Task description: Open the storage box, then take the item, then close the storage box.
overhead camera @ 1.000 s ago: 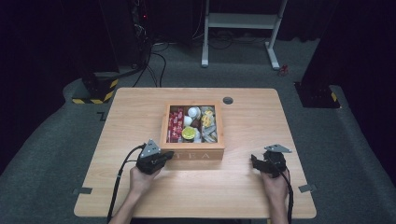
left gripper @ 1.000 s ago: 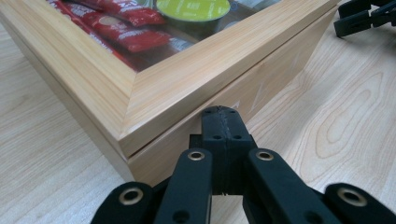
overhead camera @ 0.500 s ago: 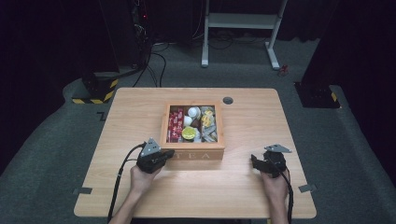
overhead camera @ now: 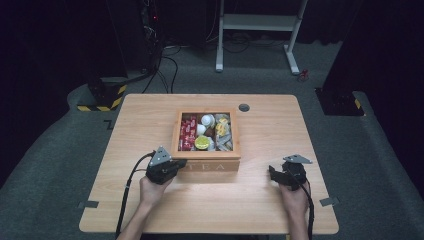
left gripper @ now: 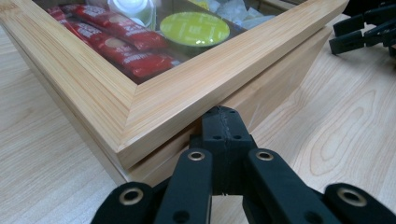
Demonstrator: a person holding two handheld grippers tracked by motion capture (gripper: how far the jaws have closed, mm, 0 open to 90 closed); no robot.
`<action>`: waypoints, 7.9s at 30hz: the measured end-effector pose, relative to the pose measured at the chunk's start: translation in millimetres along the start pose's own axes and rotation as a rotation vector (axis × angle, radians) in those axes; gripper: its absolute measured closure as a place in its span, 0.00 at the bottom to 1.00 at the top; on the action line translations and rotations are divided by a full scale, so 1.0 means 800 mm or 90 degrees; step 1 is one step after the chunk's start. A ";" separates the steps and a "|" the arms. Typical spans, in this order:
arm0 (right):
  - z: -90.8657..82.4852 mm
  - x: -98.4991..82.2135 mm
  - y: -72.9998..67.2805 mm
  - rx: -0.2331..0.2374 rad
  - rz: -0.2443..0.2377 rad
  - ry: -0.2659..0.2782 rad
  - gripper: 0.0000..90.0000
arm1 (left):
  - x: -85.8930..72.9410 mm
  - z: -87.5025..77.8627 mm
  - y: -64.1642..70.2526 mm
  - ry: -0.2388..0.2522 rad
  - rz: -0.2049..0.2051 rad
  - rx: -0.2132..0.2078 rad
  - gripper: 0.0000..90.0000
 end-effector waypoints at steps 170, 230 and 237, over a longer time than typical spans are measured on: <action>0.027 0.167 -0.276 0.255 -0.161 0.119 0.31 | 0.156 -0.016 -0.054 0.045 -0.032 -0.008 1.00; 0.048 0.174 -0.289 0.215 -0.157 0.090 0.42 | 0.165 -0.015 -0.058 0.043 -0.033 0.001 1.00; 0.032 0.177 -0.279 0.227 -0.140 0.099 0.42 | 0.165 -0.014 -0.058 0.047 -0.035 0.000 1.00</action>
Point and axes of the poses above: each handheld gripper's, and its own axes: z roughly forward along the jaws, x roughly out of its top, y roughly to its right, the point moved 10 cm from there along z, roughly forward along the jaws, and after that the axes turned 3 degrees about x, right-handed, at the moved point
